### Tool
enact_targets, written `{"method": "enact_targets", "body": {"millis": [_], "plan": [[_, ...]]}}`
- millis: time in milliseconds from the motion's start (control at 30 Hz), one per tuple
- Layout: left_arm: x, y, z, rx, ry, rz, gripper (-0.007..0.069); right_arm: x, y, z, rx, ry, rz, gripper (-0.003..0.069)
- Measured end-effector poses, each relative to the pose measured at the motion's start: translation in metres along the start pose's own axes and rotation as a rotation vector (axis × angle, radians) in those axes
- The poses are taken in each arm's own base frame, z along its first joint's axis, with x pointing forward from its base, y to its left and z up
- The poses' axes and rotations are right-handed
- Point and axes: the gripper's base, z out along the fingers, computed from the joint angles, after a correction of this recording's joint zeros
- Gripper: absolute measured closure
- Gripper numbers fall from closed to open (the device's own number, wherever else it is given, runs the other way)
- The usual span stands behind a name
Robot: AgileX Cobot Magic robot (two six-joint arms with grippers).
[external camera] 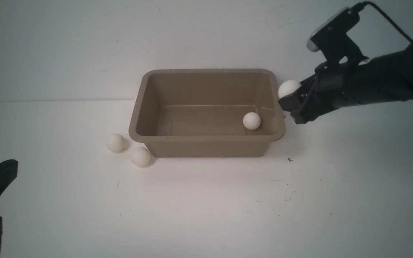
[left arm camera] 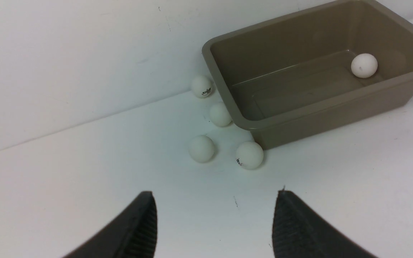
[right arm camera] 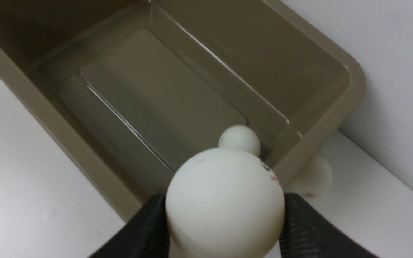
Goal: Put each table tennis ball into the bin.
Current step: Use the right arm to put the table tennis ball into the box
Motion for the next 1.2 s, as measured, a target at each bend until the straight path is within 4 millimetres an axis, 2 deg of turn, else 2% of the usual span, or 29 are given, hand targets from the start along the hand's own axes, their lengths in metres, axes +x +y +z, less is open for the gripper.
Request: {"method": "enact_targets", "body": {"millis": [67, 167, 200, 233, 367, 433, 533, 633, 733, 833, 933, 1033, 1200], "plan": [[0.0, 0.0, 0.0, 0.0, 0.0, 0.002, 0.023, -0.009, -0.004, 0.011, -0.03, -0.026, -0.001, 0.0299], [0.0, 0.0, 0.0, -0.001, -0.001, 0.012, 0.023, -0.018, -0.01, 0.037, -0.099, -0.046, -0.006, 0.0299], [0.0, 0.0, 0.0, -0.001, -0.001, 0.015, 0.023, -0.019, -0.011, 0.04, -0.108, -0.047, -0.008, 0.0299], [0.0, 0.0, 0.0, -0.001, -0.001, 0.02, 0.023, -0.019, -0.014, 0.056, -0.145, -0.043, -0.009, 0.0299], [-0.001, 0.0, 0.0, -0.004, -0.006, 0.034, 0.023, -0.021, -0.02, 0.087, -0.211, -0.041, -0.018, 0.0299], [-0.001, 0.0, 0.0, -0.004, -0.006, 0.045, 0.023, -0.02, -0.022, 0.099, -0.232, -0.035, -0.019, 0.0299], [-0.001, 0.0, 0.0, -0.004, -0.006, 0.049, 0.023, -0.02, -0.024, 0.107, -0.236, -0.039, -0.018, 0.0299], [-0.001, 0.0, 0.0, -0.004, -0.006, 0.05, 0.023, -0.023, -0.026, 0.109, -0.221, -0.063, 0.001, 0.0267], [-0.001, 0.0, 0.0, -0.004, -0.006, 0.052, 0.023, -0.029, -0.032, 0.109, -0.167, -0.108, 0.034, 0.0151], [-0.001, 0.0, 0.0, -0.004, -0.006, 0.052, 0.023, -0.03, -0.039, 0.108, -0.111, -0.125, 0.049, 0.0104], [-0.001, 0.0, 0.0, -0.004, -0.006, 0.052, 0.023, -0.031, -0.051, 0.1, -0.069, -0.141, 0.061, 0.0091], [-0.001, 0.0, 0.0, -0.004, -0.006, 0.052, 0.023, -0.029, -0.075, 0.081, -0.013, -0.156, 0.095, 0.009], [-0.001, 0.0, 0.0, -0.004, -0.006, 0.052, 0.023, -0.005, -0.116, 0.061, 0.046, -0.11, 0.11, 0.0098]]}}
